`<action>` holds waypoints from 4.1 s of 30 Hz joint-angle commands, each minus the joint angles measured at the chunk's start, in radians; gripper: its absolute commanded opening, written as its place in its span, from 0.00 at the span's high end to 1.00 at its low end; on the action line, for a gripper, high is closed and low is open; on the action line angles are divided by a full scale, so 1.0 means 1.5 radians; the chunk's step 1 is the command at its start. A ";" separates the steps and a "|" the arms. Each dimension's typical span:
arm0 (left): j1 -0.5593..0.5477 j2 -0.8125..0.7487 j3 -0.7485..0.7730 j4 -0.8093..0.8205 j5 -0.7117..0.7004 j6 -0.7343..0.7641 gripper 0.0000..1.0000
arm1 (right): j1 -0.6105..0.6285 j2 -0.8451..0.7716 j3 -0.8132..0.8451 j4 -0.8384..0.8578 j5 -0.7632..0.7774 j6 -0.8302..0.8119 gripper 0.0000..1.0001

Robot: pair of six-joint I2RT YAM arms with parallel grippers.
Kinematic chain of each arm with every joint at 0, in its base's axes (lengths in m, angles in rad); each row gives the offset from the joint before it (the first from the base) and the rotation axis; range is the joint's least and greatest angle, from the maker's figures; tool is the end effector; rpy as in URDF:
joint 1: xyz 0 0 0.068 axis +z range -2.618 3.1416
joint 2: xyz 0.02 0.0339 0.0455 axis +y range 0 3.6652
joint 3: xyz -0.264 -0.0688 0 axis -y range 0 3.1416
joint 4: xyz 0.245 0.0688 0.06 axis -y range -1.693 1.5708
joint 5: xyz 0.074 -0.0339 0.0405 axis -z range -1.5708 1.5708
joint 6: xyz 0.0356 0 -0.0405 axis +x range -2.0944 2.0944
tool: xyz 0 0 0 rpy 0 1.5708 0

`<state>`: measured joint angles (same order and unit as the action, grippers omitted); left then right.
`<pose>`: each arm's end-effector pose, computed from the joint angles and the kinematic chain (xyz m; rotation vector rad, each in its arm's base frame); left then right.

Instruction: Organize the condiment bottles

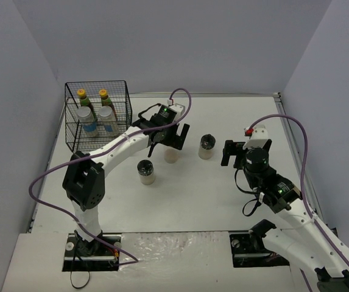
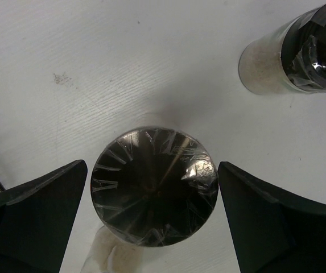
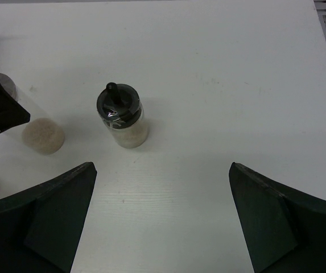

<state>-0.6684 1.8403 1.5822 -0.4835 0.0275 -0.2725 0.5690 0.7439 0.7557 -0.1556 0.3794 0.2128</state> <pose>0.3316 -0.2631 0.2894 0.4795 2.3178 -0.5012 0.1554 0.0837 0.3398 -0.0229 1.7108 0.2570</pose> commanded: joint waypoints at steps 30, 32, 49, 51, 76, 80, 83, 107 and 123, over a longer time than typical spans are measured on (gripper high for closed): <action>0.104 -0.247 0.217 -0.131 -0.186 0.046 1.00 | -0.004 0.007 -0.005 0.027 0.016 0.007 0.00; 0.149 -0.258 0.228 -0.123 -0.174 0.043 1.00 | -0.004 0.007 -0.004 0.028 0.016 0.007 0.00; 0.309 -0.208 0.228 -0.005 -0.051 0.026 1.00 | -0.005 0.009 -0.006 0.027 0.005 0.005 0.00; 0.314 -0.190 0.238 -0.004 -0.050 0.026 1.00 | -0.005 0.009 -0.006 0.027 0.005 0.005 0.00; 0.323 -0.088 0.245 0.014 -0.094 0.056 1.00 | -0.004 0.009 -0.010 0.027 0.004 0.008 0.00; 0.323 -0.086 0.239 0.011 -0.112 0.070 1.00 | -0.004 0.010 -0.010 0.029 0.003 0.008 0.00; 0.323 -0.085 0.229 0.020 -0.106 0.067 1.00 | -0.004 0.014 -0.010 0.028 0.001 0.008 0.00; 0.308 -0.024 0.162 0.064 -0.057 -0.005 0.99 | -0.004 0.015 -0.012 0.033 -0.006 0.007 0.00; 0.307 -0.009 0.132 0.057 -0.051 -0.021 0.69 | -0.004 0.015 -0.015 0.035 -0.013 0.008 0.00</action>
<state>-0.1944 1.8550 1.7483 -0.4818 -0.0736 -0.2849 0.5690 0.7567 0.7307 -0.1593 0.3589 0.2165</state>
